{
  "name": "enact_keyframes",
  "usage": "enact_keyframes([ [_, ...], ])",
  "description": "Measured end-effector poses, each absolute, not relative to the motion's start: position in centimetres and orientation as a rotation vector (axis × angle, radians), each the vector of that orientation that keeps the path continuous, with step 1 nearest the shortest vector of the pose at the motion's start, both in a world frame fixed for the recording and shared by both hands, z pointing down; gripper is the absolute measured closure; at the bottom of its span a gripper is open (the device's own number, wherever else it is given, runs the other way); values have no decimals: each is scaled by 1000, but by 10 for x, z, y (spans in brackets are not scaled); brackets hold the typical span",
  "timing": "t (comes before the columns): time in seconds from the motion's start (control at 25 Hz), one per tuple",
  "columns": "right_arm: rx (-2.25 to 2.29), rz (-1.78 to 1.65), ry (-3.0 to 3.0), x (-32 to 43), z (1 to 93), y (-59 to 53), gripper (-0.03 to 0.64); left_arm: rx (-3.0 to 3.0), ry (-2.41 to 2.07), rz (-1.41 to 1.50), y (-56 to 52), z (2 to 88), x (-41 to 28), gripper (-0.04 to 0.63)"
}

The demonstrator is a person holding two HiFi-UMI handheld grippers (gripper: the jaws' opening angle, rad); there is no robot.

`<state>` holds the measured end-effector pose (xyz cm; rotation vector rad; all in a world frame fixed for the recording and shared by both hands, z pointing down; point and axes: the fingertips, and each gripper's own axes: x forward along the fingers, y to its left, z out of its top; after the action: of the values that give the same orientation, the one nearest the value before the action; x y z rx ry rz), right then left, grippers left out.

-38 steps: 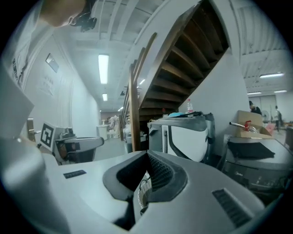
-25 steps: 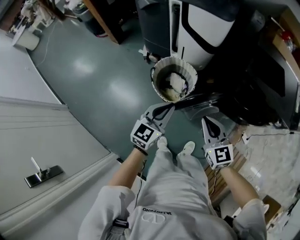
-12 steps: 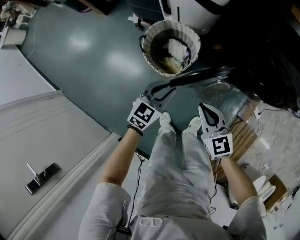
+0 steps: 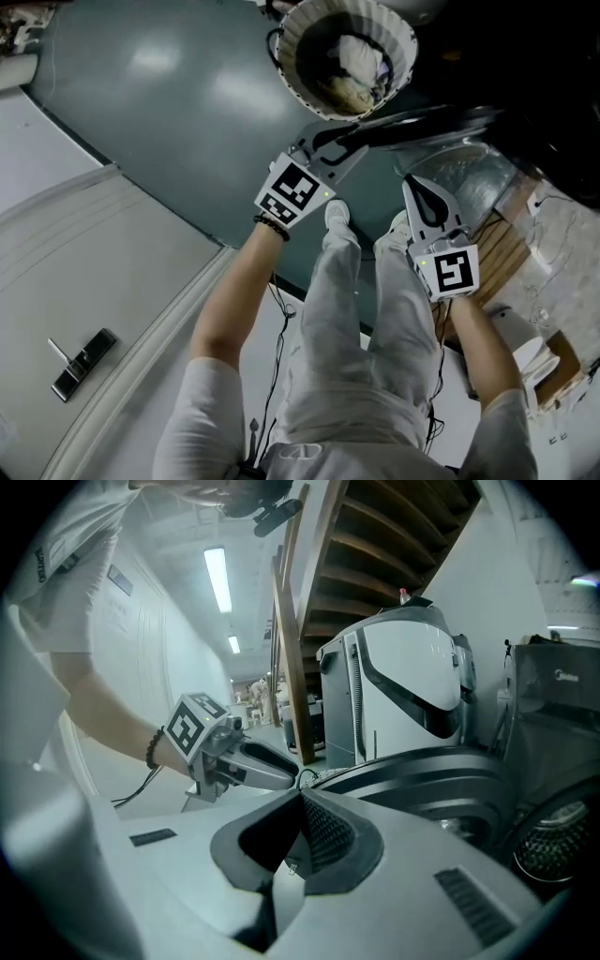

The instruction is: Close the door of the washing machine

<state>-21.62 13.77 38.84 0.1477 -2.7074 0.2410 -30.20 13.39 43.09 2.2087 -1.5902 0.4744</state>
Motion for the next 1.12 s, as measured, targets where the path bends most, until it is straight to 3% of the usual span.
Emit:
enact_keyframes([
  [1.12, 186, 315, -2706, -242, 444, 139, 606, 2412, -1272, 607, 115, 486, -285, 472],
])
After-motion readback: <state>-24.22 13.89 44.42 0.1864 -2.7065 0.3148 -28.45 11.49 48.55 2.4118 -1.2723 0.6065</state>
